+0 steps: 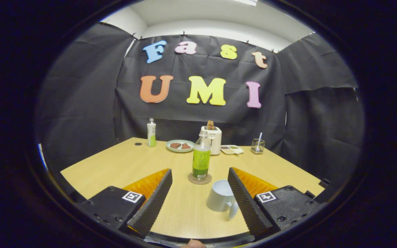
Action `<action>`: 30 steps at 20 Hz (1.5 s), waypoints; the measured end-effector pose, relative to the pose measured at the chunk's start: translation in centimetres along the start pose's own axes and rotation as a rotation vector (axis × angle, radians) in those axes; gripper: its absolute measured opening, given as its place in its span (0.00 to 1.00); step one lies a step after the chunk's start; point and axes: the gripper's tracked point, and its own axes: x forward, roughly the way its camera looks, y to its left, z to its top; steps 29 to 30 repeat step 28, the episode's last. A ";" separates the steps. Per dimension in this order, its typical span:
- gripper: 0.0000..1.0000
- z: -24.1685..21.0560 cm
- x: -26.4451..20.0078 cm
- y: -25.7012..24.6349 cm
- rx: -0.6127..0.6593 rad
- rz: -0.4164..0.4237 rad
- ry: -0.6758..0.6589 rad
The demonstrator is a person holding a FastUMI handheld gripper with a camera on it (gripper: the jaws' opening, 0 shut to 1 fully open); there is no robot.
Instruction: Take the bottle from table, then pour the juice into the cup, finally place the bottle on the coaster
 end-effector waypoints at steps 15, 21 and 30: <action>1.00 1.6 -1.3 -3.0 0.028 -0.051 -0.017; 1.00 3.3 -2.8 -2.8 0.020 -0.039 -0.030; 1.00 4.2 -4.1 -4.0 0.035 -0.058 -0.047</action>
